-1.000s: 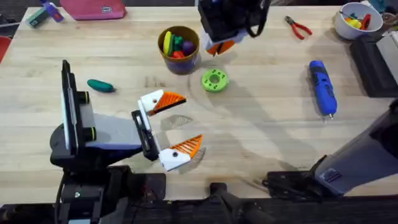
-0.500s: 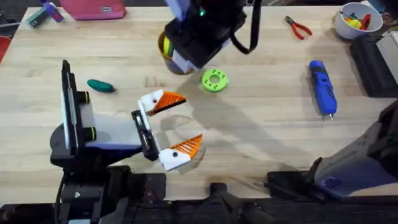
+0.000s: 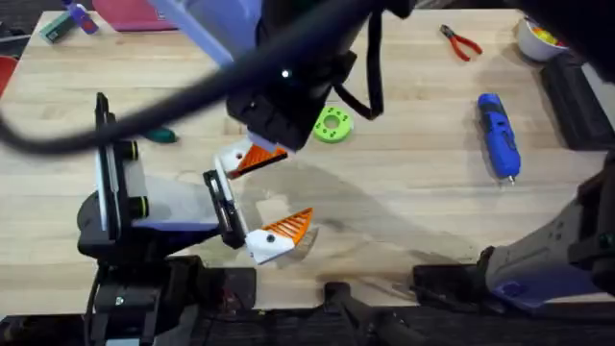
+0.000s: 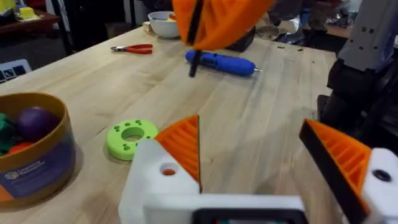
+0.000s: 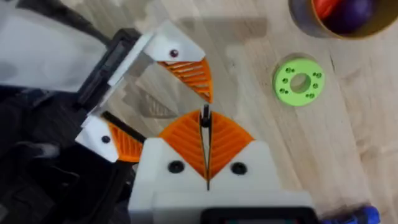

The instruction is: Pick up the gripper from the table and insert it into the empty holder that is missing its gripper. Then pick up a screw, insert it into the mounting hole, and use the screwdriver to tighten it. Finally, clean up the table by picking up the vegetable and placing it into the bucket.

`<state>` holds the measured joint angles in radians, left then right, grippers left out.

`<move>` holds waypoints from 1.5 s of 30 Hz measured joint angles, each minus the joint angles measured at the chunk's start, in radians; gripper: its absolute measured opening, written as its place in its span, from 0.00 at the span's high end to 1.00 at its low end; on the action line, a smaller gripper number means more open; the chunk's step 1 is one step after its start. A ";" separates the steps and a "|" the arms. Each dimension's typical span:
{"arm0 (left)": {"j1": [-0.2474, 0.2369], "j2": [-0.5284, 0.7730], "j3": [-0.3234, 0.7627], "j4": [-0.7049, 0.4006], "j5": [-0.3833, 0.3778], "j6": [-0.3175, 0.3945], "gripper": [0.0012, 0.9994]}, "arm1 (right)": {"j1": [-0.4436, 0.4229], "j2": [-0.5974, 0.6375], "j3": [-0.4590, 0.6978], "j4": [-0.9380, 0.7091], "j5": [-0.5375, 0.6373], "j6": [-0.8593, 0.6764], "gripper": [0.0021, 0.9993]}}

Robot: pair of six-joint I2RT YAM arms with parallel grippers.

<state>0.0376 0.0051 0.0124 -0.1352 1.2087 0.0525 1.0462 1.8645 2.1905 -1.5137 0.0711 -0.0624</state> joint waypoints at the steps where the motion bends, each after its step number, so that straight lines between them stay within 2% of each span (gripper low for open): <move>1: 0.000 0.000 0.000 0.000 0.000 0.000 0.01 | 0.009 0.000 0.007 -0.004 0.000 -0.011 1.00; 7: 0.000 0.000 0.000 0.000 0.000 0.000 0.01 | 0.050 0.000 0.058 -0.009 0.000 -0.061 1.00; 15: 0.000 0.000 0.000 0.000 0.000 0.000 0.01 | 0.052 0.001 0.082 -0.001 0.000 -0.103 1.00; 45: 0.000 0.000 0.000 0.000 0.000 0.000 0.01 | 0.064 0.081 0.085 0.048 0.004 -0.234 1.00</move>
<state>0.0376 0.0051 0.0124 -0.1352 1.2087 0.0525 1.1099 1.9453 2.2757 -1.4659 0.0750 -0.2965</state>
